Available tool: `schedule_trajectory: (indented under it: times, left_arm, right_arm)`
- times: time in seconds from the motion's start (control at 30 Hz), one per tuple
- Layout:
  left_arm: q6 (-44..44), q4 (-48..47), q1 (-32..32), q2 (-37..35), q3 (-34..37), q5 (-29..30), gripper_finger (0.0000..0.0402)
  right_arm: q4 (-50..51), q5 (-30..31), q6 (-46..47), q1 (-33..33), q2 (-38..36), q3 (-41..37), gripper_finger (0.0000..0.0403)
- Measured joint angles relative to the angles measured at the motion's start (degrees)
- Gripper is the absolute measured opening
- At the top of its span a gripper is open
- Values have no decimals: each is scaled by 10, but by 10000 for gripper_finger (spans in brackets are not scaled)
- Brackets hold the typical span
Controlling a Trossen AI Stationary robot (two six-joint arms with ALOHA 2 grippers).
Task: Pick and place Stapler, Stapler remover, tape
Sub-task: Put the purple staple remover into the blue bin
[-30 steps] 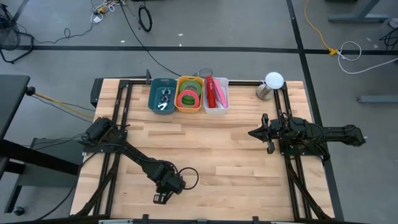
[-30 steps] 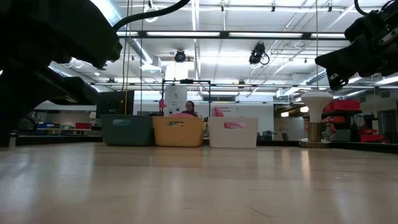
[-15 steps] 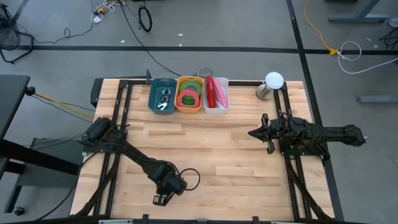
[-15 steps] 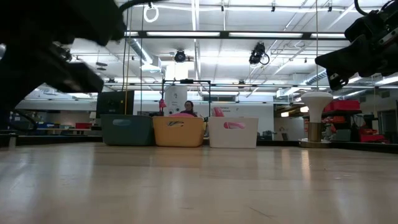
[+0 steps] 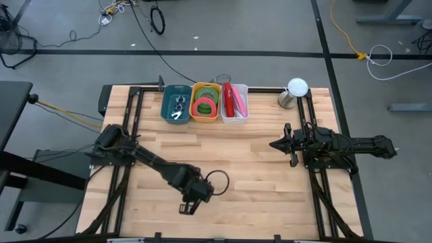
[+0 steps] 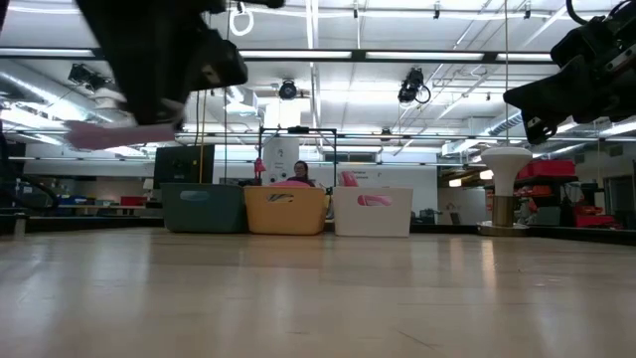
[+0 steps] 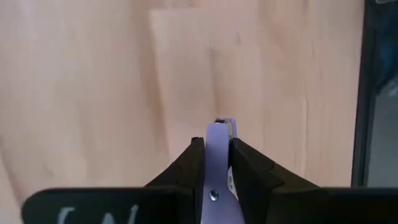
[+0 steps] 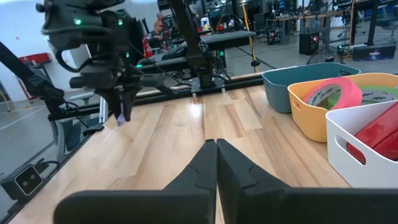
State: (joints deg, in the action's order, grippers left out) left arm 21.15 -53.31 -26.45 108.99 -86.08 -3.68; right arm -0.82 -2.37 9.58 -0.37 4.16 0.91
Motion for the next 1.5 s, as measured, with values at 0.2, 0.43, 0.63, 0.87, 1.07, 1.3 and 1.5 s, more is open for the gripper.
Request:
schedule_trajectory:
  times: [0.2, 0.43, 0.63, 0.87, 1.07, 1.3, 1.5]
  left_arm:
    - [1, -7, 36, 0, -10, 1, 74]
    - [0, -7, 64, 0, -10, 0, 75]
    - [1, -20, 99, -2, -10, 11, 75]
    - [-15, -34, 145, -56, -9, 48, 75]
    - [-30, -63, 186, -101, -9, 66, 76]
    - [-45, -85, 242, -126, -9, 91, 76]
    - [-45, -102, 320, -134, -4, 97, 76]
  right_arm:
    - [0, 0, 0, 0, 0, 0, 7]
    - [0, 0, 0, 0, 0, 0, 7]
    - [0, 0, 0, 0, 0, 0, 7]
    - [0, 0, 0, 0, 0, 0, 7]
    - [0, 0, 0, 0, 0, 0, 7]
    - [0, 0, 0, 0, 0, 0, 7]
    - [0, 0, 0, 0, 0, 0, 7]
